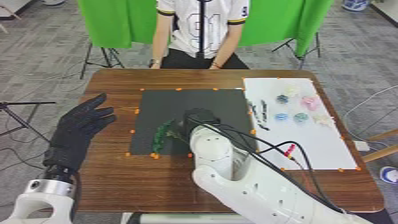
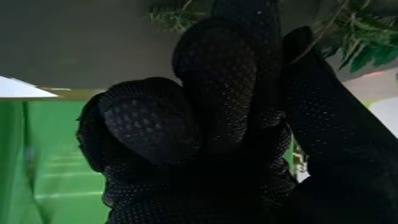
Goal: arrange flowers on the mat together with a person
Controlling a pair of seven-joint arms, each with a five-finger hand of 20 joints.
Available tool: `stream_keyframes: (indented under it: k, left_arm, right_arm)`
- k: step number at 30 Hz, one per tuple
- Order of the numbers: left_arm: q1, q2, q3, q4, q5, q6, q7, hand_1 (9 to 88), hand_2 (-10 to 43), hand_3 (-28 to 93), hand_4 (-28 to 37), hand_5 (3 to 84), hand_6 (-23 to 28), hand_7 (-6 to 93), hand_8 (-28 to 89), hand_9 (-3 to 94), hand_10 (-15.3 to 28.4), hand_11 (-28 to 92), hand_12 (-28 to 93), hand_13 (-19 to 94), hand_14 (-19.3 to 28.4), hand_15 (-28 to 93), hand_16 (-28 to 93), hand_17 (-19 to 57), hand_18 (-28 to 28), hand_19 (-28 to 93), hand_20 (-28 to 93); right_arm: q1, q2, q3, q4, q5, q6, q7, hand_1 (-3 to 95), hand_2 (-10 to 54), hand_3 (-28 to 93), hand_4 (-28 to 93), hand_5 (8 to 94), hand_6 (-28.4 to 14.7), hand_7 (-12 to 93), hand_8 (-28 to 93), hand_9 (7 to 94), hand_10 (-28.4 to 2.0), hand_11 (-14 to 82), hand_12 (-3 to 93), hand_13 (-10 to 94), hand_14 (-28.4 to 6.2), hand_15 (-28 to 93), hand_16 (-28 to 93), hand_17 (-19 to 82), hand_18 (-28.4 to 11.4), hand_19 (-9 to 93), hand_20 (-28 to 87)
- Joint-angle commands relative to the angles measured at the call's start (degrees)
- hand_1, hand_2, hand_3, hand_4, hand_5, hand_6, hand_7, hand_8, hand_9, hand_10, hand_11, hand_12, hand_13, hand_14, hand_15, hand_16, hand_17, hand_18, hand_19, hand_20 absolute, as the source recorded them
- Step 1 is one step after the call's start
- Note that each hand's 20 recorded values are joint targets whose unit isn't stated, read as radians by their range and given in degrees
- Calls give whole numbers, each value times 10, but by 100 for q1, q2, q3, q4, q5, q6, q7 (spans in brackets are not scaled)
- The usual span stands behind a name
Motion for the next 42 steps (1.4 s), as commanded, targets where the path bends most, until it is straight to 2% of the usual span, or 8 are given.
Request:
stream_keyframes:
  k: [1,12,21,25,27,33,38,42]
  left_arm:
    - [22,22,58,57,-8,-44,-15,228,63,799,-281,362,84,153,-105,340,201,301,91,228,261,543,-117,-97,221,522,79]
    - [211,-26,0,4,-26,32,46,230,62,800,-281,363,85,153,-105,340,201,301,91,227,261,543,-117,-97,221,522,79]
    - [401,-26,-55,-32,-66,129,249,229,62,799,-281,364,85,152,-105,341,201,300,92,228,261,543,-117,-97,221,523,79]
    - [436,-52,-69,-7,-105,170,313,229,63,798,-281,363,85,152,-105,341,201,300,92,228,261,543,-117,-97,221,523,79]
    - [489,-72,-117,-1,-115,172,388,226,63,794,-282,363,85,152,-105,340,201,299,92,228,261,543,-117,-97,221,523,79]
    - [769,-122,-315,-6,-191,194,606,205,64,784,-282,361,74,147,-107,335,196,288,89,227,262,542,-117,-98,222,521,78]
    - [1072,-220,-586,-4,-243,72,768,185,62,781,-283,353,59,131,-103,324,185,259,85,228,261,538,-115,-98,225,518,79]
    - [1336,-423,-844,-9,-255,32,887,175,58,782,-283,350,53,131,-102,323,183,252,88,228,261,528,-113,-97,229,518,83]
  right_arm:
    - [-29,-117,0,-65,13,-129,47,418,-16,606,-204,937,26,321,-149,937,-117,466,148,893,-102,638,203,564,-251,932,409]
    - [48,10,-64,-171,-135,127,-5,393,-22,582,-196,937,20,275,-141,937,-116,439,155,880,-101,641,204,560,-245,932,410]
    - [-12,147,380,-737,77,543,-254,372,-13,577,-197,937,17,250,-136,937,-114,429,157,873,-102,643,200,557,-244,932,409]
    - [-375,374,890,-1145,660,1297,-673,352,18,558,-192,928,7,190,-119,937,-122,373,170,845,-110,643,191,536,-241,932,387]
    - [-661,586,1241,-1365,1111,1948,-967,336,41,550,-189,883,-5,149,-102,933,-134,285,194,808,-126,634,173,502,-241,932,330]
    - [-1834,999,2710,-1872,3043,3187,-2149,299,82,554,-185,751,-35,133,-99,827,-171,249,177,715,-155,599,137,423,-230,929,113]
    - [-3119,1168,4165,-2068,5293,3542,-3617,249,97,651,-219,633,-43,134,-105,661,-199,229,155,563,-197,594,96,244,-252,791,11]
    - [-3774,1141,4963,-2110,6231,3350,-4212,224,95,691,-234,582,-40,134,-108,585,-205,200,147,491,-211,558,79,158,-266,640,76]
